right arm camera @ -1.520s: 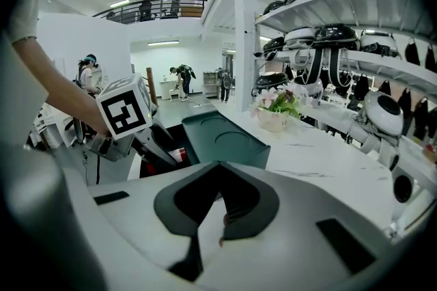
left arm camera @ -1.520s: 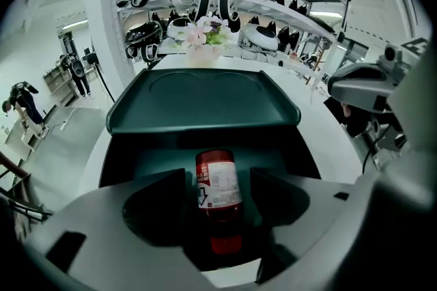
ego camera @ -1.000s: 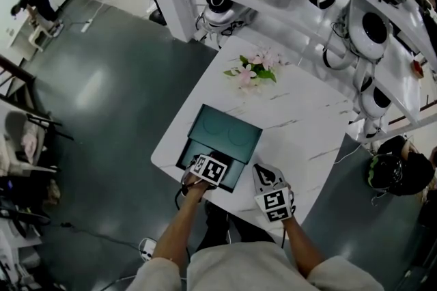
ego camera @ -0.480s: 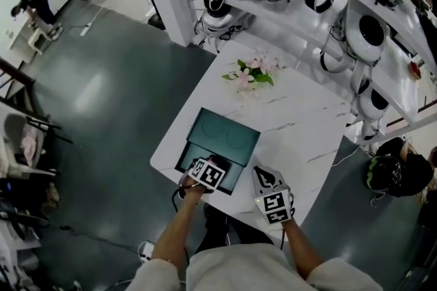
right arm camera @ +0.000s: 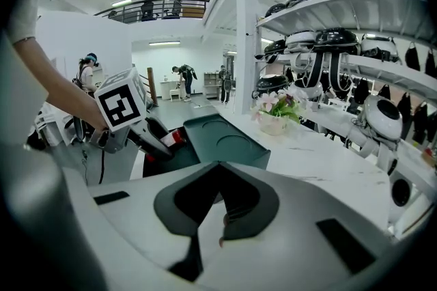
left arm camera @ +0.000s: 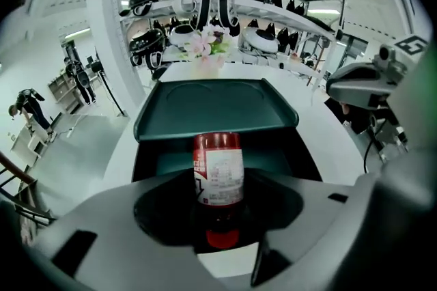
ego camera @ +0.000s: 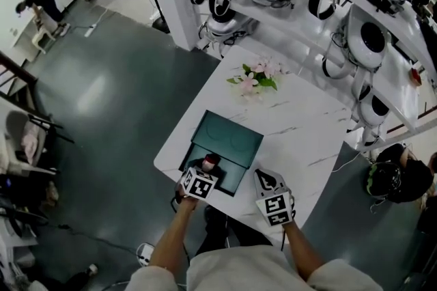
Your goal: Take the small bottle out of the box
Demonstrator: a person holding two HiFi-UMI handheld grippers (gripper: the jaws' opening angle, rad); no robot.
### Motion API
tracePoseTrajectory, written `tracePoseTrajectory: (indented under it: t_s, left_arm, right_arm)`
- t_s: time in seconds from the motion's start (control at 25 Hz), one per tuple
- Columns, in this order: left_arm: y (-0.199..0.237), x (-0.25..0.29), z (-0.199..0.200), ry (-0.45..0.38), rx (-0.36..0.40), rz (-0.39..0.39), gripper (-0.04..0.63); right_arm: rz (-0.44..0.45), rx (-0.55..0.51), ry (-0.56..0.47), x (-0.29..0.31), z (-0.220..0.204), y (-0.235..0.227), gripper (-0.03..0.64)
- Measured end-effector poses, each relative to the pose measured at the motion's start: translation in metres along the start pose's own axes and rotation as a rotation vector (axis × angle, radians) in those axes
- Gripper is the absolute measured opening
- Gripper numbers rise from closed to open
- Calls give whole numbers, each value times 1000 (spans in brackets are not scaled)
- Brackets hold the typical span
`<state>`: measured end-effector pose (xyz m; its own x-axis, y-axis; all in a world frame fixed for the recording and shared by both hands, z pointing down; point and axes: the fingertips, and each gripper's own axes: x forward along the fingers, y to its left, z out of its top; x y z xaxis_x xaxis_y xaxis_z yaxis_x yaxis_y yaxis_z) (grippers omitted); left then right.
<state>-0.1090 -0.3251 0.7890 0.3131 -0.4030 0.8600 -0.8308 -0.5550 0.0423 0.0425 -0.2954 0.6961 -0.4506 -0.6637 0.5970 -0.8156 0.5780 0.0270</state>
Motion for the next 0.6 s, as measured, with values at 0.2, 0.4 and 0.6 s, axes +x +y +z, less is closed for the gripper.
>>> tracePoseTrajectory:
  t_s: [0.2,0.4,0.6]
  left_arm:
    - [13,-28,12,-146,-58,46,233]
    - [20,-64,18,-275,-123,77,233]
    - [20,-103,18,-407,-189,97,233]
  right_arm:
    - [8,-11,-10,2,8,9,21]
    - [13,-22,-18,2,16,17,21]
    - [14,-21,-28,1,23,22,21]
